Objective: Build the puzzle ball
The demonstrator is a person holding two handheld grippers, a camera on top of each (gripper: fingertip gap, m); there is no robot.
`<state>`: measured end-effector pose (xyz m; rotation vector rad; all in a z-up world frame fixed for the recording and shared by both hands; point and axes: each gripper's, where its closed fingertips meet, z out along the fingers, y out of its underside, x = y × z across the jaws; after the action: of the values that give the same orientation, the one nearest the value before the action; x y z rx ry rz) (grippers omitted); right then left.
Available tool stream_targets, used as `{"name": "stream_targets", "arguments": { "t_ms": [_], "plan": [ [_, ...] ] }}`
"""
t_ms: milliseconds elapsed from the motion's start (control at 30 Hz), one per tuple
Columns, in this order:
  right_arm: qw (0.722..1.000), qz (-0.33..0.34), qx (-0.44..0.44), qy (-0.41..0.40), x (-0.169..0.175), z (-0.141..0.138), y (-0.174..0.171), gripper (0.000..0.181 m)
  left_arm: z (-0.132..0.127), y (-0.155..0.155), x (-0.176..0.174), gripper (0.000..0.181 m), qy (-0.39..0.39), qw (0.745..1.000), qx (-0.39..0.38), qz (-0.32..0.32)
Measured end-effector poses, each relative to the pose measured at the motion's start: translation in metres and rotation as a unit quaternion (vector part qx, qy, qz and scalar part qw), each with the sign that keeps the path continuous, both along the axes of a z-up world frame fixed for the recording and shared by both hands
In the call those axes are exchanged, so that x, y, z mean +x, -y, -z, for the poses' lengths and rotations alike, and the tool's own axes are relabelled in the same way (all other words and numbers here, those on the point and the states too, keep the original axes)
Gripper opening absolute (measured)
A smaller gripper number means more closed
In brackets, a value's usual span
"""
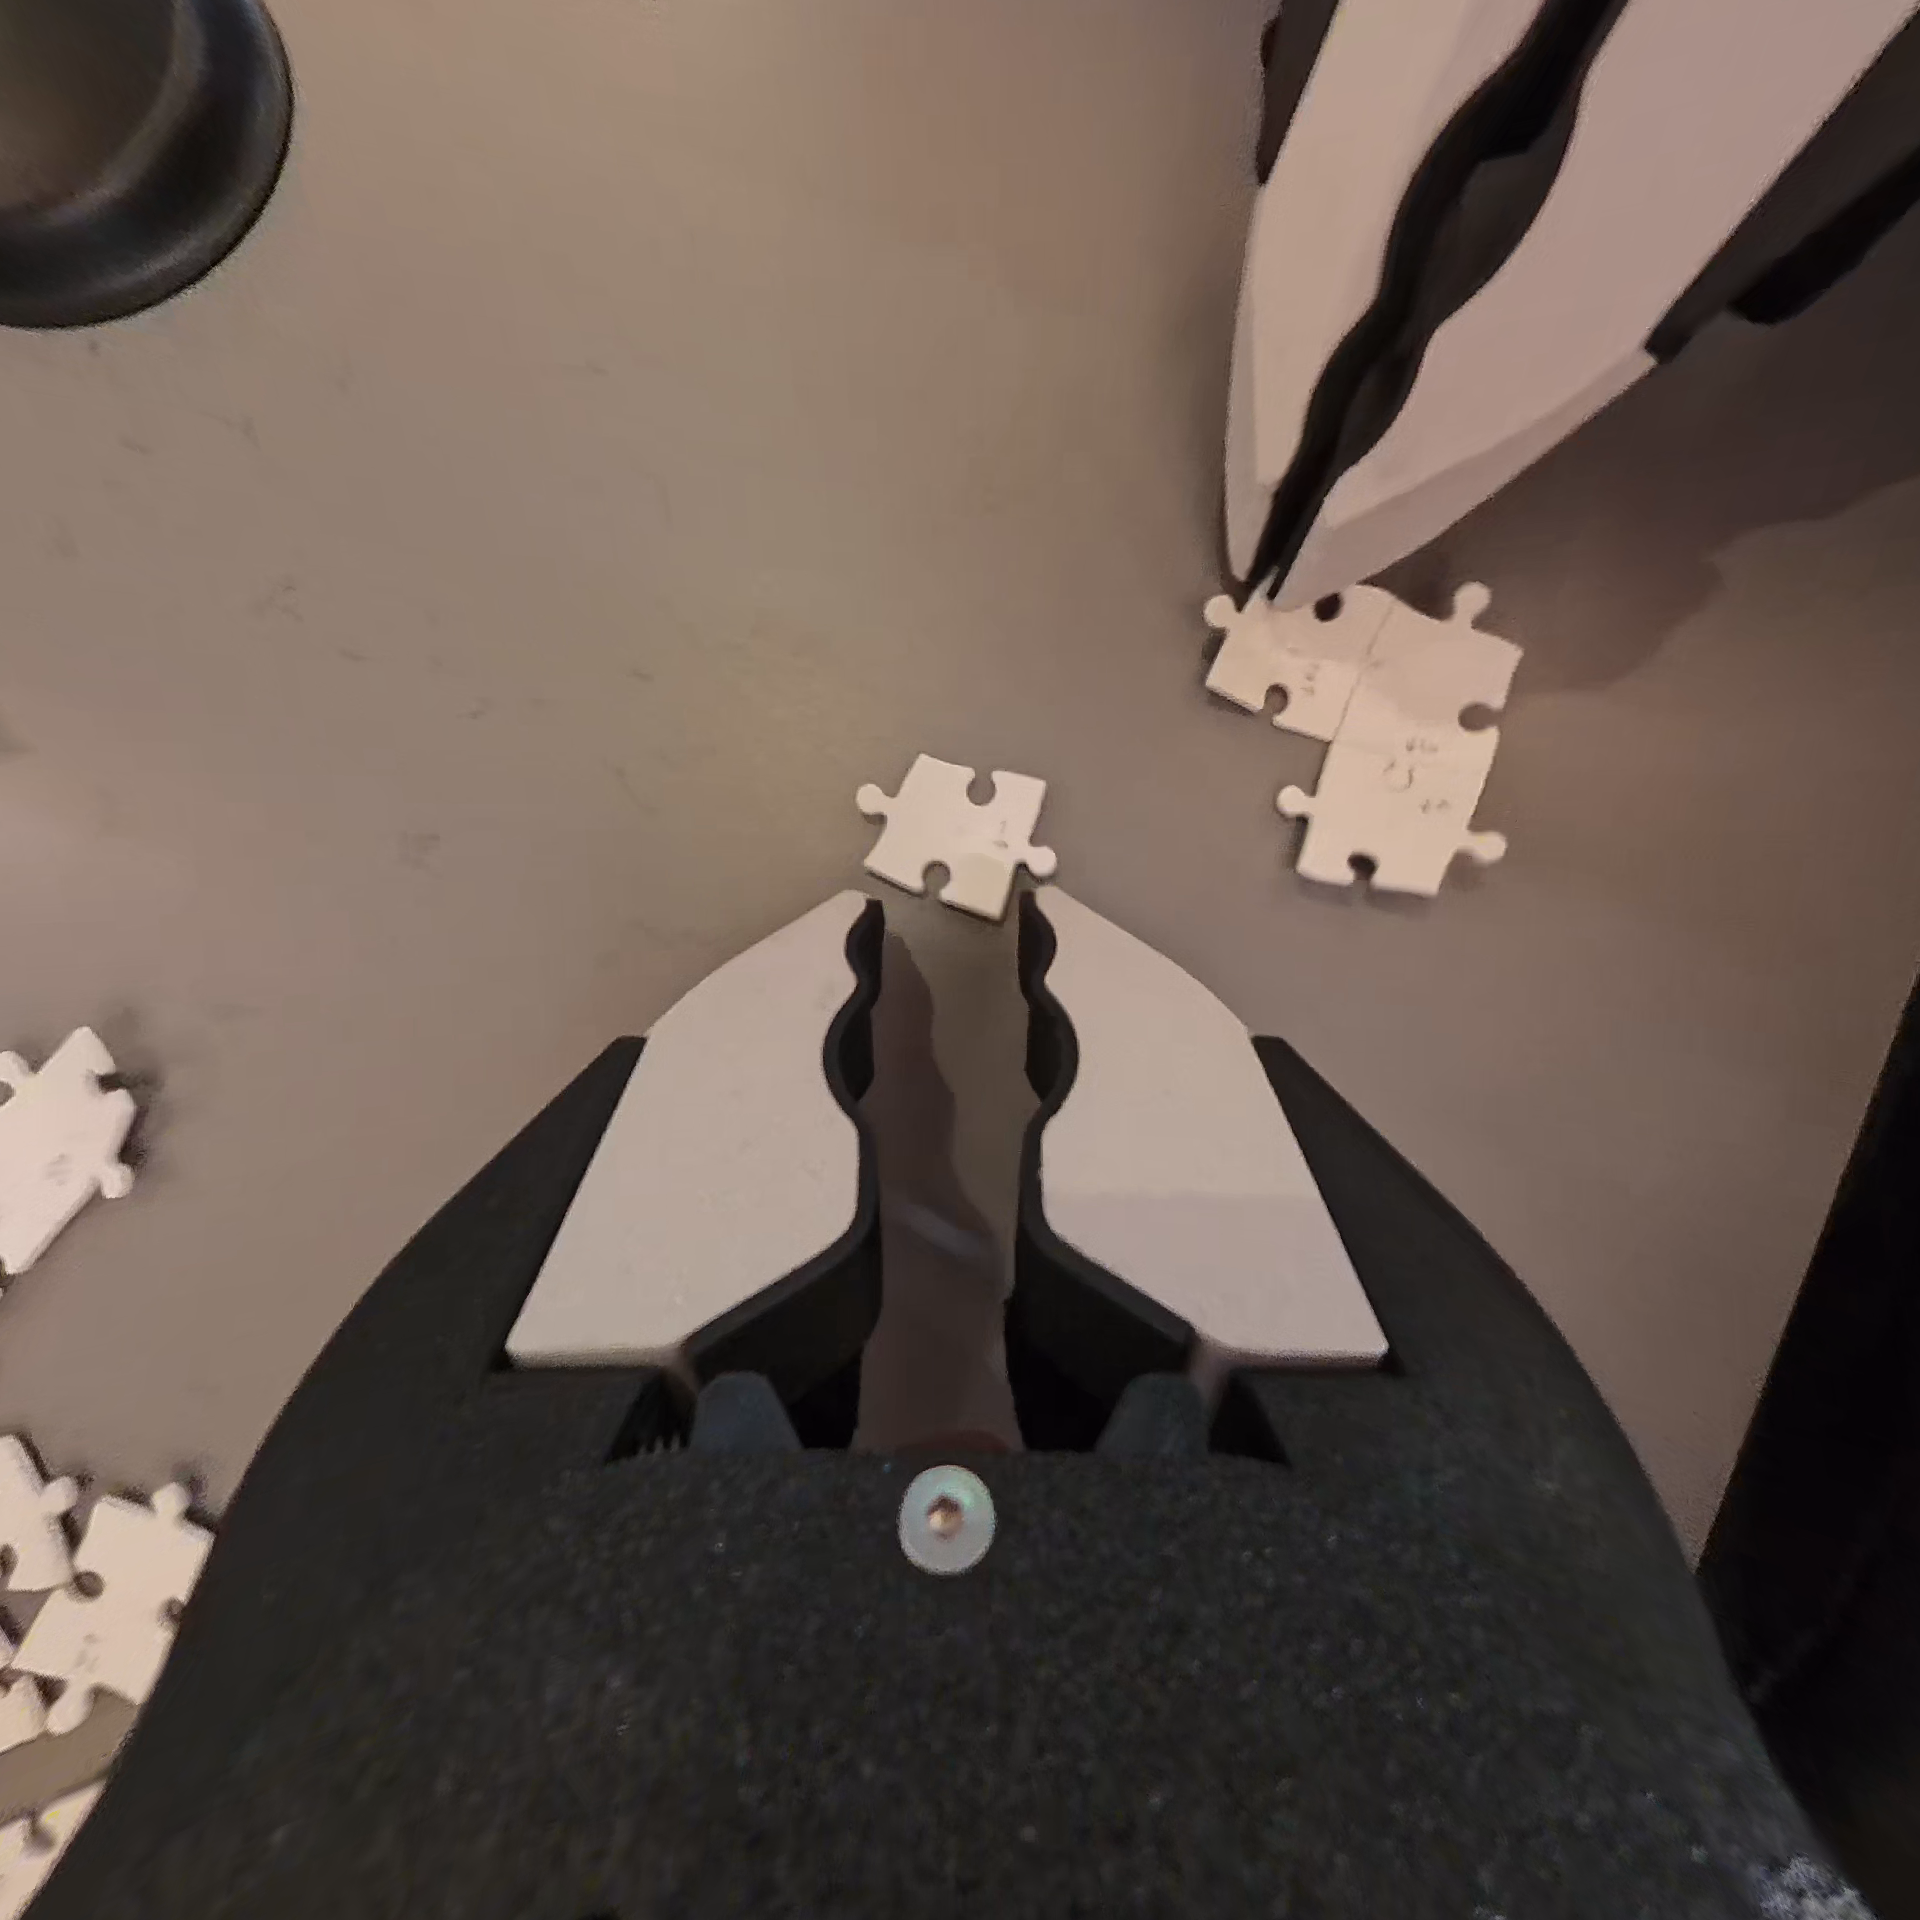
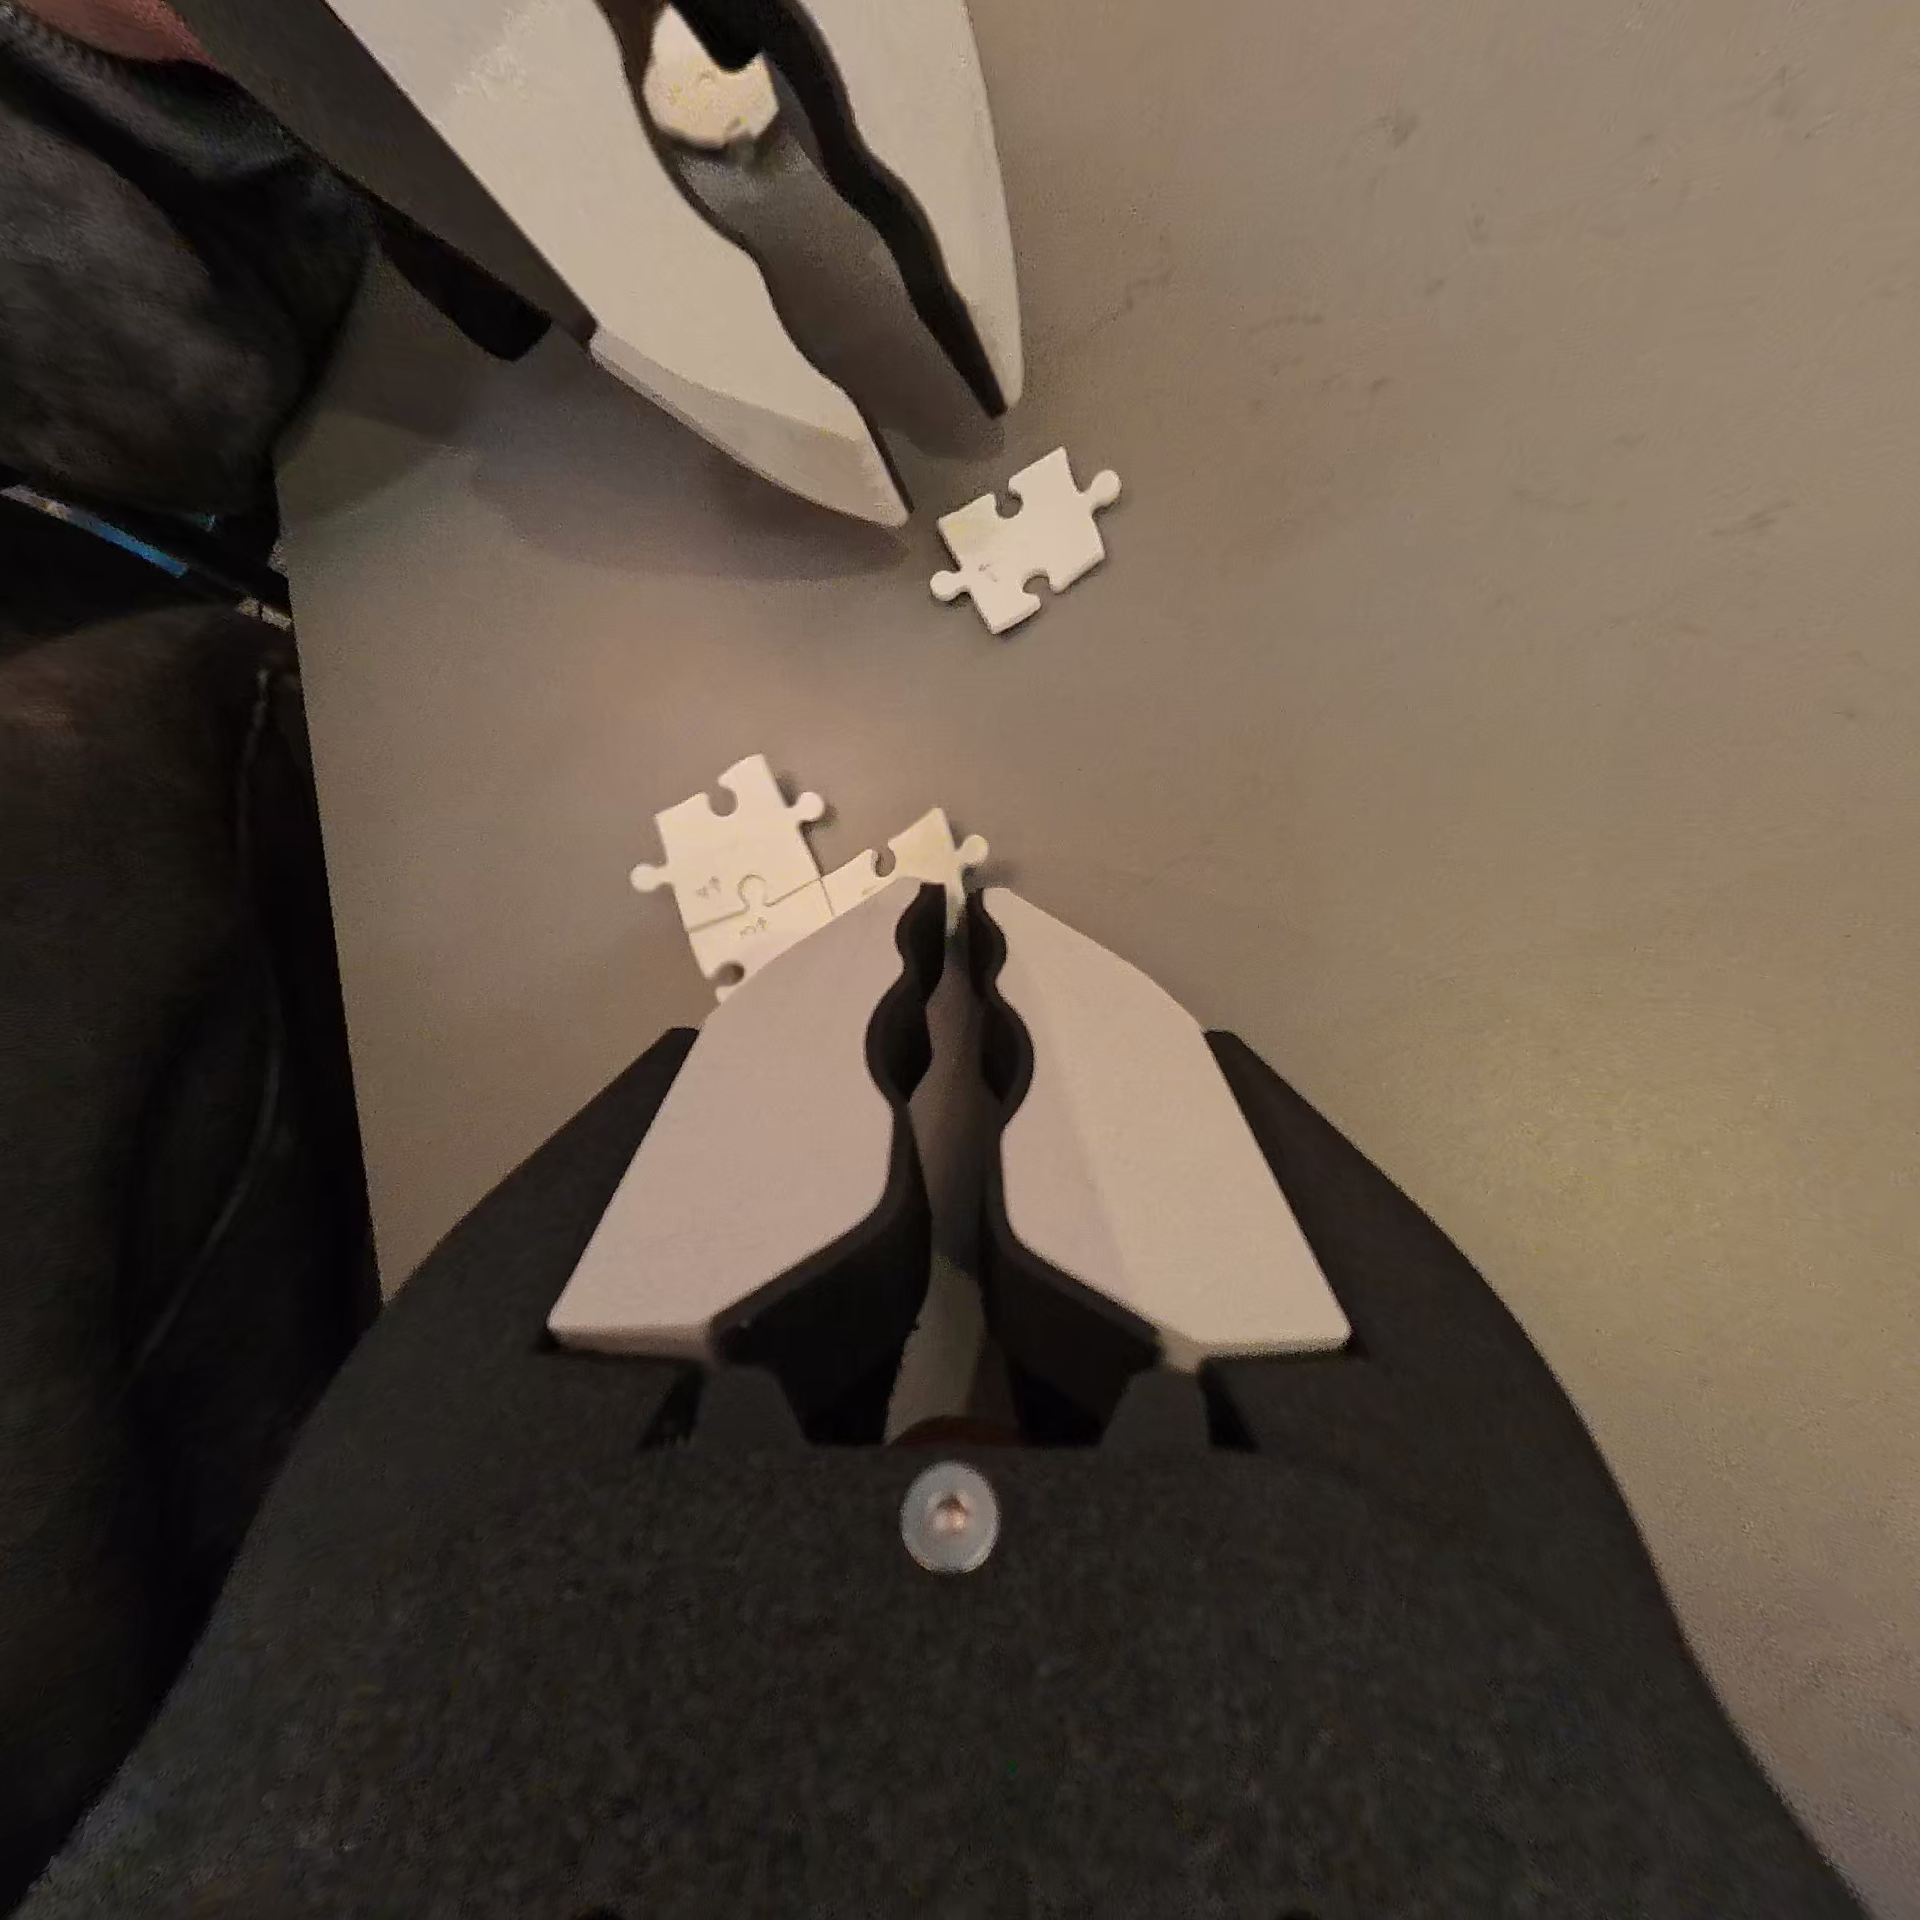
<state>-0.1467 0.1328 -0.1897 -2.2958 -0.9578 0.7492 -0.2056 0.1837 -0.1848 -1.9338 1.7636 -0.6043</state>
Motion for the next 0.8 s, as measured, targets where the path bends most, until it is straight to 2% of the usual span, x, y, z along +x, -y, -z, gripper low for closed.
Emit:
{"name": "stream_targets", "arguments": {
  "t_ms": [200,333,633,800],
  "plan": [
    [0.998,0.058,-0.001,-0.032,0.006,-0.015,-0.009,0.002,0.000,-0.010,0.017,0.028,0.018,1.000,-0.004,-0.008],
    [0.995,0.089,0.000,-0.054,0.002,-0.016,-0.009,0.002,0.009,-0.008,0.014,0.025,-0.004,1.000,-0.020,-0.017],
    [0.991,0.112,0.018,-0.065,-0.012,-0.018,-0.024,0.002,0.002,0.003,-0.005,0.021,0.000,0.999,-0.040,-0.032],
    [0.992,0.111,0.015,-0.067,-0.014,-0.018,-0.026,0.002,-0.010,-0.010,0.005,0.021,0.031,0.998,-0.026,-0.039]
  ]
}}
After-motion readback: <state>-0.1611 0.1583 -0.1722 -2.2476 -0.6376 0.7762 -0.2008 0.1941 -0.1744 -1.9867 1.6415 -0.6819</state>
